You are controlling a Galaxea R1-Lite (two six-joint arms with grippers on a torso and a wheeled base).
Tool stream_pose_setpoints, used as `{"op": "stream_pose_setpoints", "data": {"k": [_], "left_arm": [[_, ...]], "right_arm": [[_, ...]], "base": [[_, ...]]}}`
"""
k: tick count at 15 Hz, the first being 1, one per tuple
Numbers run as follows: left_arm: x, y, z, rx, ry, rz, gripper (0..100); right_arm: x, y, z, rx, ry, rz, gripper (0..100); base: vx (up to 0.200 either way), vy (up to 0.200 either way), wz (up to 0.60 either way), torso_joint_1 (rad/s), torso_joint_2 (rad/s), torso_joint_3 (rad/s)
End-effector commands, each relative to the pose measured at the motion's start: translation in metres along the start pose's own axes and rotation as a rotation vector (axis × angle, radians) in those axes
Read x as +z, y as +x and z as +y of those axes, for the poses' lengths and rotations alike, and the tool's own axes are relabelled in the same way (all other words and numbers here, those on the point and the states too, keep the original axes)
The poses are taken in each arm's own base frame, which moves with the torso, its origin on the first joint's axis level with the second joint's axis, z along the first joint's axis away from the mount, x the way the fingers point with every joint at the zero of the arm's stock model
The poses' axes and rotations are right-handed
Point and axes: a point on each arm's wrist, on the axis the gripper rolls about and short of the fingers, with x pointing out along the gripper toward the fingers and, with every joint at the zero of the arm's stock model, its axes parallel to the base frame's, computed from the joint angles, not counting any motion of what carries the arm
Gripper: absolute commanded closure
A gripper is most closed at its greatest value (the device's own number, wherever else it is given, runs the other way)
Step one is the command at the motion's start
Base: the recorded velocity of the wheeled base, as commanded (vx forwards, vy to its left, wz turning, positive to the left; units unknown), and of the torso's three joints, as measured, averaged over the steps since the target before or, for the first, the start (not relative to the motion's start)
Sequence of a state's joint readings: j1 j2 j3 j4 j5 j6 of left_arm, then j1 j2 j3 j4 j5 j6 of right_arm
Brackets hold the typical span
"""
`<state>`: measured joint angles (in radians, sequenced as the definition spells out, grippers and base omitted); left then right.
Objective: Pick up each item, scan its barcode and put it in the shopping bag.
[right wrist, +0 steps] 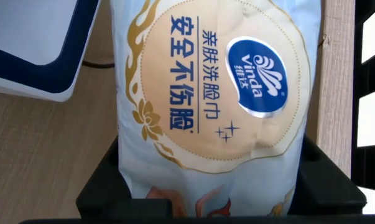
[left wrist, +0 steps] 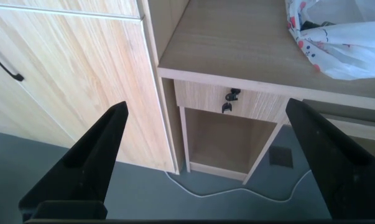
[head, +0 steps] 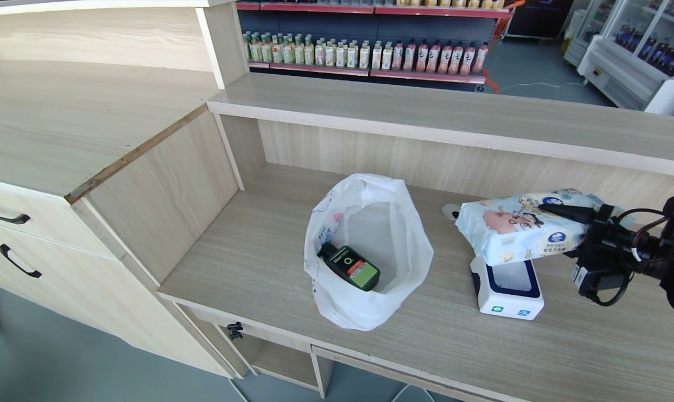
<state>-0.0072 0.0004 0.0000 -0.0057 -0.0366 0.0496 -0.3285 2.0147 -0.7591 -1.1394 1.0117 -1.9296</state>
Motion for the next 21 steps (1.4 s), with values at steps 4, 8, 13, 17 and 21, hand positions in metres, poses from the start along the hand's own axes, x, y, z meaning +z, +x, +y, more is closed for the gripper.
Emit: {"op": "stream_pose_setpoints", "data": {"k": [4, 8, 13, 17, 21], "left_arm": [[0.000, 0.000, 0.000, -0.001, 0.001, -0.001, 0], [0.000, 0.000, 0.000, 0.001, 0.000, -0.001, 0], [0.000, 0.000, 0.000, -0.001, 0.001, -0.001, 0], [0.000, 0.000, 0.000, 0.001, 0.001, -0.001, 0], [0.000, 0.000, 0.000, -0.001, 0.001, -0.001, 0]], "right_arm": [[0.000, 0.002, 0.004, 0.011, 0.024, -0.010, 100], [0.036, -0.025, -0.070, 0.020, 0.212, -0.045, 100], [0.092, -0.068, -0.121, 0.173, 0.555, -0.005, 100], [0.125, -0.078, -0.148, 0.228, 1.032, 0.262, 100], [0.161, -0.093, -0.182, 0.284, 1.407, 0.450, 100]], "base": [[0.000, 0.000, 0.00, 0.000, 0.00, 0.000], [0.000, 0.000, 0.00, 0.000, 0.00, 0.000], [0.000, 0.000, 0.00, 0.000, 0.00, 0.000], [0.000, 0.000, 0.00, 0.000, 0.00, 0.000], [0.000, 0.000, 0.00, 0.000, 0.00, 0.000]]}}
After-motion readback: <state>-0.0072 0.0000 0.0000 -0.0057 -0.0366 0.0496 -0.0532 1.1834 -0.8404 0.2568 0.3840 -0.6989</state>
